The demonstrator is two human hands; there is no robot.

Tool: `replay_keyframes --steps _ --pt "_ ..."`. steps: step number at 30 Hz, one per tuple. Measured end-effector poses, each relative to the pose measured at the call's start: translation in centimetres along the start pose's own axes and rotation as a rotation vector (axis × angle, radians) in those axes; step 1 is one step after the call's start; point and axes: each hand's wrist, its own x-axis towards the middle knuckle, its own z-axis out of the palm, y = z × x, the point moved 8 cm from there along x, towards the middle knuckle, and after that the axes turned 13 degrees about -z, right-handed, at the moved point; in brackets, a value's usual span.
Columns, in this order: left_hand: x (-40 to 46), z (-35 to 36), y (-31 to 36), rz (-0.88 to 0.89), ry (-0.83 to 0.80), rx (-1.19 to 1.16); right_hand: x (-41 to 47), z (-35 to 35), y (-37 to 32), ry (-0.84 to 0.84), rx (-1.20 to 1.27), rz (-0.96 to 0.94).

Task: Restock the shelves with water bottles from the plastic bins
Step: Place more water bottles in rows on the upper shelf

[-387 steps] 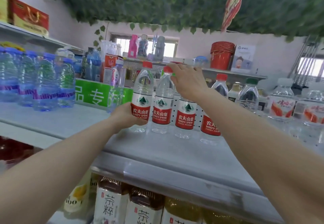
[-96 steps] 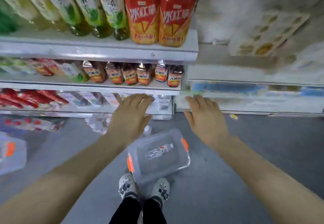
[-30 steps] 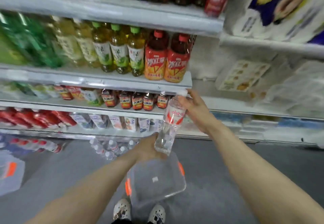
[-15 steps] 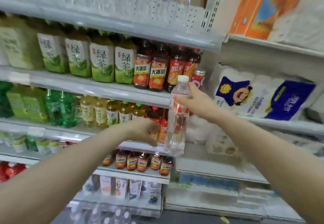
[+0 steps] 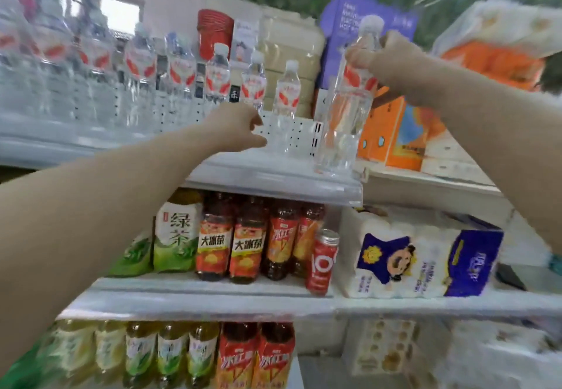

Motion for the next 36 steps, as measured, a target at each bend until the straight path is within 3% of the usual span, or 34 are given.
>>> replay_keyframes --steps 2,5,13,21,25,32,36 --pt "2.4 1.1 -0.4 -0.027 -0.046 0.032 2.3 0.5 0.8 0.071 -0.032 0.01" --pt "5.1 3.5 -0.6 -0.04 -0.131 0.038 4.2 3.7 3.0 0.008 -0.069 0.065" --pt "11.0 8.5 0.2 -0.043 -0.253 0.094 8.7 9.3 8.8 0.033 -0.183 0.1" --pt "13.9 11.5 1.2 -0.186 -0.342 -0.029 14.6 11.7 16.7 0.002 -0.135 0.05" --pt "14.7 12.7 0.7 -0.241 -0.334 -0.06 13.0 10.3 12.1 0.014 -0.205 0.08" --pt "15.4 13.2 0.0 -0.287 -0.295 -0.099 15.1 10.2 11.0 -0.057 -0.305 -0.027" --pt "15.4 13.2 -0.1 -0.293 -0.289 -0.085 15.2 10.4 11.2 0.0 -0.326 -0.094"
